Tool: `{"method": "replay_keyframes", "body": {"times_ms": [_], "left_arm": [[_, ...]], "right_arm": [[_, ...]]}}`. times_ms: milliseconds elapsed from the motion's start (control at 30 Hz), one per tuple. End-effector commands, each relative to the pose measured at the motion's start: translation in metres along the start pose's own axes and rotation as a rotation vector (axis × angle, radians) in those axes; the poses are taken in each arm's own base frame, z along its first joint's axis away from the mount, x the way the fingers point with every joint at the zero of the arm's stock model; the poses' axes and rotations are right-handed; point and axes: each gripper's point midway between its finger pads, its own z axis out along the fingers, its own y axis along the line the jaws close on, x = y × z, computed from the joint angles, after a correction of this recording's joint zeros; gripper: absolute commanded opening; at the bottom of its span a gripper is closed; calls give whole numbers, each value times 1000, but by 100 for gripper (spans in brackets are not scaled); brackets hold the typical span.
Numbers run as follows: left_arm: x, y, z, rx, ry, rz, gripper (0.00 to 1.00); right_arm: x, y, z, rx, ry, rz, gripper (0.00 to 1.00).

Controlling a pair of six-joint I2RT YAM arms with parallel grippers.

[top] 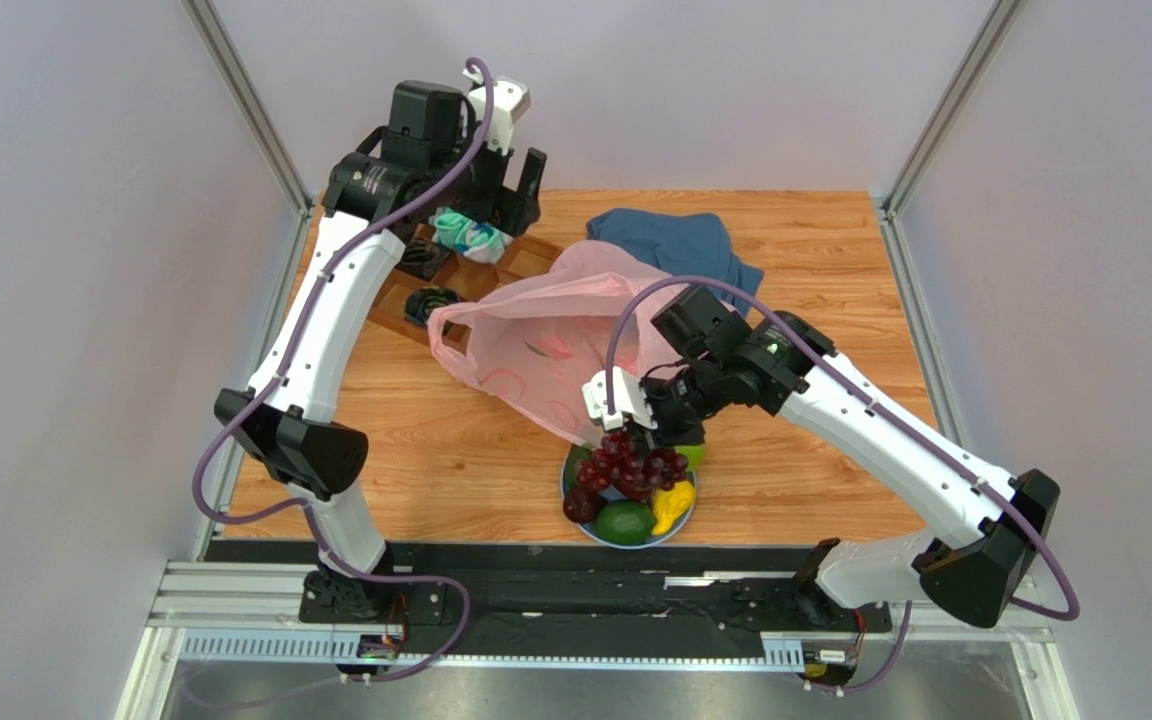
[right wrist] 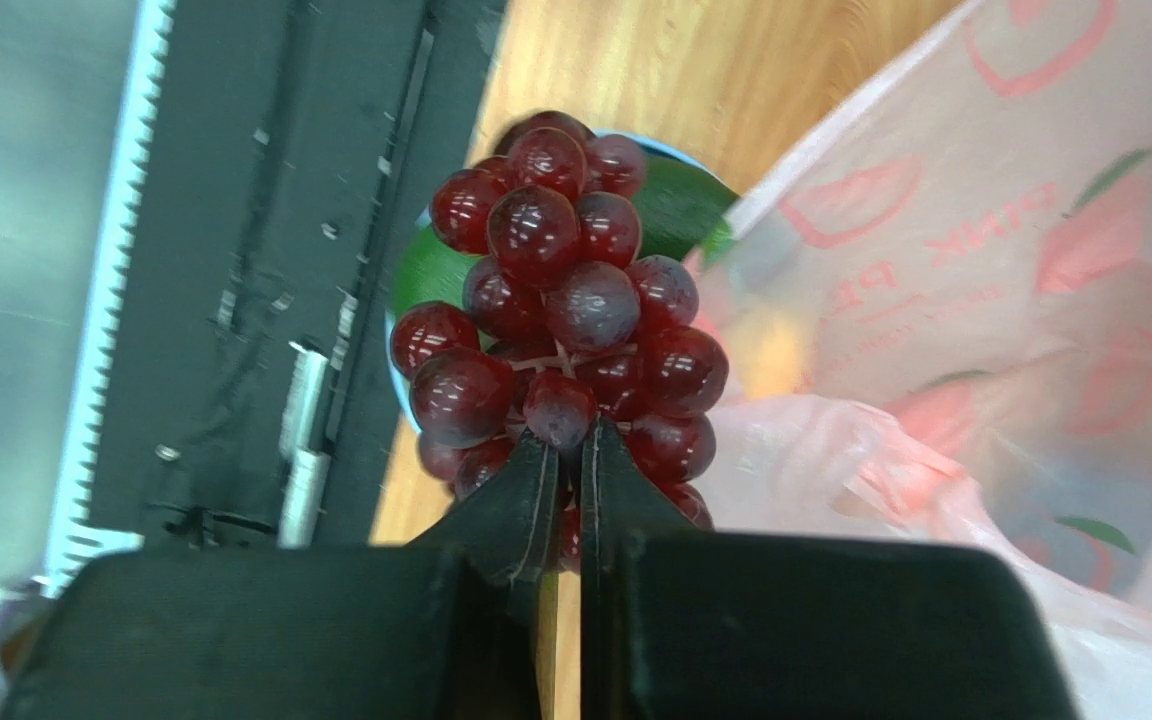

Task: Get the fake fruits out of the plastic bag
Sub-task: Adjust the plastic bag at the center of the board.

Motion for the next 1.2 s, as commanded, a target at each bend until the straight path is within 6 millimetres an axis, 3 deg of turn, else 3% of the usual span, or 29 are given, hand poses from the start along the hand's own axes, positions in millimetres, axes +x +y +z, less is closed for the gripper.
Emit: {"method": "replay_keyframes", "body": {"times_ms": [0,167,333,467,567,833,867,967,1033,1167], "left_arm": [[6,5,-9,-25,15,22,99],[41,18,-25,9,99,-43,99],[92,16,-32,36,244,-15,99],[119,-14,-42,184,282,-14,99],[140,-26,-37,234,332,-8,99],[178,-90,-25,472,472,-35,99],[192,-83,-19,406,518,-13,99],[211,-65,-3,269,574,20,99],[217,-46,6,162,606,43,99],[211,-27,19,64,590,76,99]], "right_arm": [[2,-30,-20,125,97,-155,0],[21,-70,-50,294,160,-143,0],[20,-83,-70,357,132,-86,0],[5,-68,-67,320,34,-42,0],[3,-63,-65,315,11,-15,0],[6,-66,-67,339,25,-9,0],[5,-66,-68,342,21,-7,0],[5,-65,-69,347,23,-7,0],[6,-64,-71,354,26,-10,0],[7,-60,-70,348,24,-8,0]]}}
